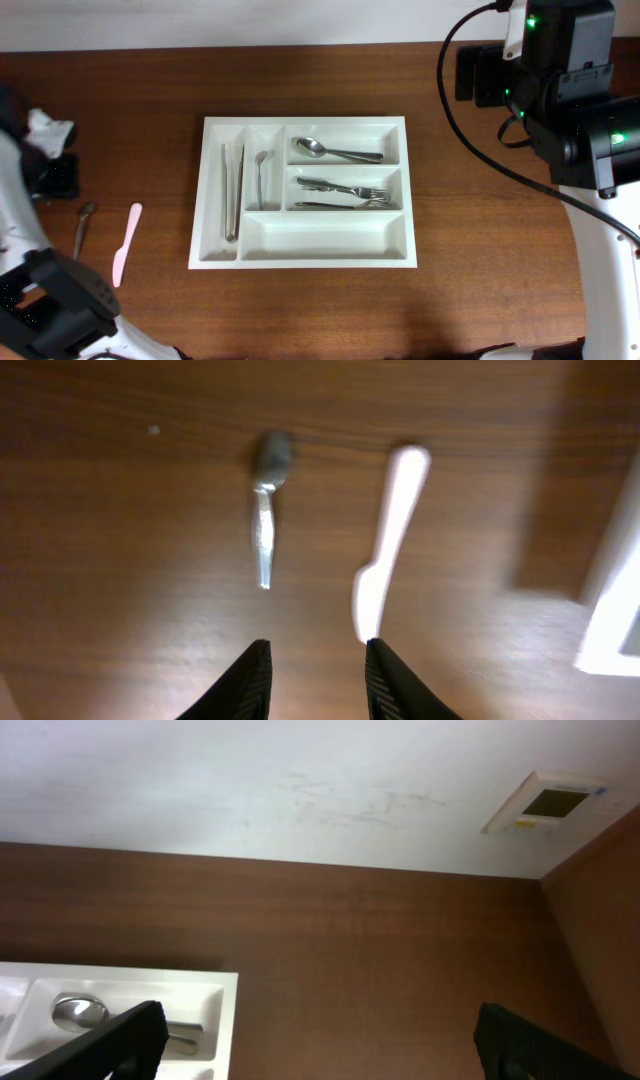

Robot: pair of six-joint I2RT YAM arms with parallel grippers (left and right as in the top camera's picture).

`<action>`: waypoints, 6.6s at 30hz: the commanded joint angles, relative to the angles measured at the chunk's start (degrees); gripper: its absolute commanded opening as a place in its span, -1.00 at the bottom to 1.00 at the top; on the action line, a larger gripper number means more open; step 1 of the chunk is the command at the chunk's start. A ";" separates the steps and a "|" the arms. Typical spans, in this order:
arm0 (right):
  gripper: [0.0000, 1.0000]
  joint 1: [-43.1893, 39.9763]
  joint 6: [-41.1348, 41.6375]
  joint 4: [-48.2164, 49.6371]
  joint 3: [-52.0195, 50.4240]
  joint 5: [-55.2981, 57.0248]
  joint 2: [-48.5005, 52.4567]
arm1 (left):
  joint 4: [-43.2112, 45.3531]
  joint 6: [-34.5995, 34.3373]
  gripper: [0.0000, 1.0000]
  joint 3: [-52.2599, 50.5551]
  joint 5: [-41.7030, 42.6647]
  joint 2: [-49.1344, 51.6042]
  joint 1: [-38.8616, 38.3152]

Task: Pack container
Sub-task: 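Return the left gripper to the last spoon and grasp it, then place the second spoon beside the first in the left-middle compartment, then move the left gripper to the pink plastic knife and grasp it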

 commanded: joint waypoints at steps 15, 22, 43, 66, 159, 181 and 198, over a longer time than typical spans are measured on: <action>0.97 -0.42 0.72 0.17 0.46 0.72 0.04 | 28.28 8.31 -0.25 -26.03 -2.60 -0.22 3.82; 0.97 -0.42 0.72 0.17 0.48 0.74 0.04 | 30.36 7.17 -0.22 -27.89 -1.73 -0.11 4.17; 0.97 -0.42 0.72 0.17 0.46 0.74 0.04 | 39.41 6.21 -0.11 -30.56 1.46 4.79 6.71; 0.98 -0.42 0.72 0.17 0.46 0.74 0.04 | 38.97 0.22 -0.96 -30.05 1.49 8.26 5.97; 0.97 -0.42 0.72 0.17 0.46 0.72 0.04 | -4.55 -7.45 0.45 -0.22 -2.23 -12.02 -15.21; 0.97 -0.42 0.72 0.17 0.48 0.74 0.04 | 30.53 5.29 0.35 -37.42 2.54 -11.45 -5.70; 0.98 -0.42 0.72 0.20 0.48 0.74 0.04 | 42.49 5.29 0.16 -45.59 -1.14 -3.93 -5.09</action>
